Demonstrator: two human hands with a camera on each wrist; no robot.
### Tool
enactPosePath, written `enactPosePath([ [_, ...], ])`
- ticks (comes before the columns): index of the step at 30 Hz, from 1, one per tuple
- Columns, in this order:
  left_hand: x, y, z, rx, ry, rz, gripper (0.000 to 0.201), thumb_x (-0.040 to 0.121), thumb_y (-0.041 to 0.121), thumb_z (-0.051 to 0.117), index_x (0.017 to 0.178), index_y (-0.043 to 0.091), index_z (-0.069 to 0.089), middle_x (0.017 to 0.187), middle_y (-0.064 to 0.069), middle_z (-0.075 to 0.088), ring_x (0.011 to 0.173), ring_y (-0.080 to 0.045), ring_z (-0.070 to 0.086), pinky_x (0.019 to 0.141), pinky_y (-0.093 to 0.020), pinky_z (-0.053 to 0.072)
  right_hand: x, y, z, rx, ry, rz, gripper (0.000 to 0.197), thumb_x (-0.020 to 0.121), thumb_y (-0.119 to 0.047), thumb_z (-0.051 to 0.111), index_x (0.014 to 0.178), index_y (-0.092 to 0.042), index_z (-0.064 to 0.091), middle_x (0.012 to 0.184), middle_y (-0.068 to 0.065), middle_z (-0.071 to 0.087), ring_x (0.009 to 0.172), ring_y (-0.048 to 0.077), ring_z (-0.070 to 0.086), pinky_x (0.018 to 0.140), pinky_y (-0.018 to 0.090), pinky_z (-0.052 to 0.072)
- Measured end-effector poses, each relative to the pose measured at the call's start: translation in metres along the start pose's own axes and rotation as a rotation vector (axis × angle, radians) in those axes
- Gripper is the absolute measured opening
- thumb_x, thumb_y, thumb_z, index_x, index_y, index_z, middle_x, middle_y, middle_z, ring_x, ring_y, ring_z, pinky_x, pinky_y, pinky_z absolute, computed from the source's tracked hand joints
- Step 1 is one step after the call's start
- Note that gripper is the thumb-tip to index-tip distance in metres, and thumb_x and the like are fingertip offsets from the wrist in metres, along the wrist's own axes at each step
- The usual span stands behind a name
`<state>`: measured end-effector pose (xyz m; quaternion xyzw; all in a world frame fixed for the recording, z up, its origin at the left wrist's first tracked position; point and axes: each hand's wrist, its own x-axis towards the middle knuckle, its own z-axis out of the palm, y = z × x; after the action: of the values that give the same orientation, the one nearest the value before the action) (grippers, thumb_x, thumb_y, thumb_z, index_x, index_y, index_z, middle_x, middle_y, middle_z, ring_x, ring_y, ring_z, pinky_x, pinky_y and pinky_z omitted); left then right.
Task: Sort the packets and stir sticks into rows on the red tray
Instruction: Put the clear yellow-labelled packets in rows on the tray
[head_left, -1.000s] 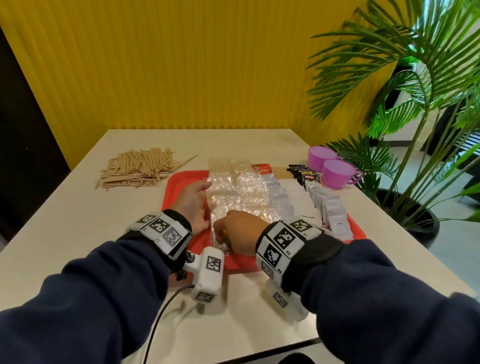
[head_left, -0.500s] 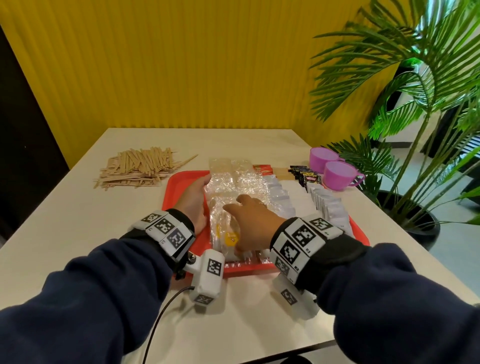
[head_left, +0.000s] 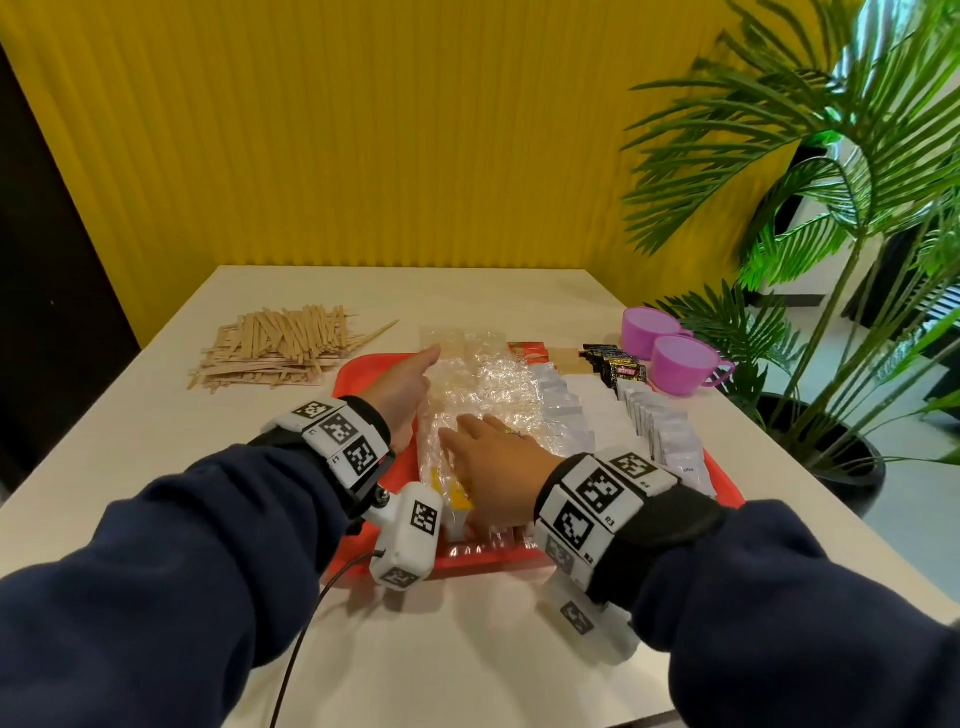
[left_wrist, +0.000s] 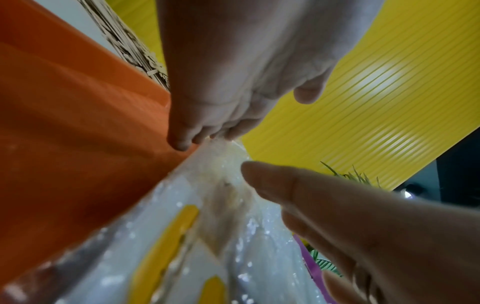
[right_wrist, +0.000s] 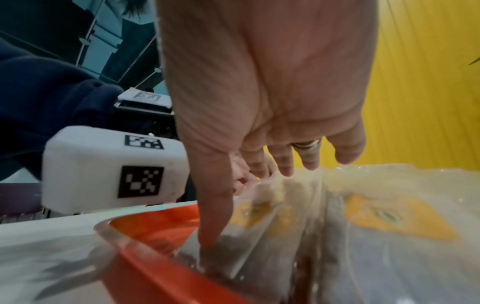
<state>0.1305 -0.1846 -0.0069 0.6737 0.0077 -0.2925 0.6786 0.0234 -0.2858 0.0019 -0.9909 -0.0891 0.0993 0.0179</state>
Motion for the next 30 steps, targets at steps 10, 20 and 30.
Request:
enactPosePath([
  [10,-0.001,-0.008,-0.002,-0.114,0.056,0.011,0.069,0.089,0.055,0.043,0.149,0.028,0.02,0.157,-0.009,0.009,0.142,-0.024,0.021,0.118,-0.043,0.014,0.016,0.028,-0.023,0.199,-0.021,0.211,0.073,0.09,-0.041,0.054,0.144,-0.007,0.02,0.148,0.013,0.022,0.137,0.033,0.02,0.11,0.047,0.028],
  [20,0.059,-0.046,-0.017,-0.075,0.011,-0.076,0.125,0.031,0.076,0.075,0.142,0.035,0.033,0.155,-0.005,0.02,0.142,-0.026,0.023,0.112,-0.048,0.021,0.034,0.015,-0.015,0.136,-0.088,0.179,0.06,0.093,-0.038,0.047,0.139,-0.004,0.029,0.146,0.014,0.026,0.137,0.034,0.017,0.11,0.047,0.025],
  [30,-0.038,-0.003,0.015,-0.037,-0.045,-0.077,0.082,0.078,0.069,0.049,0.142,0.02,0.034,0.147,-0.017,0.033,0.128,-0.029,0.042,0.103,-0.051,0.036,0.016,0.064,-0.037,1.077,0.162,0.565,0.047,0.099,-0.024,0.042,0.139,-0.001,0.036,0.144,0.016,0.038,0.131,0.027,0.039,0.103,0.031,0.032],
])
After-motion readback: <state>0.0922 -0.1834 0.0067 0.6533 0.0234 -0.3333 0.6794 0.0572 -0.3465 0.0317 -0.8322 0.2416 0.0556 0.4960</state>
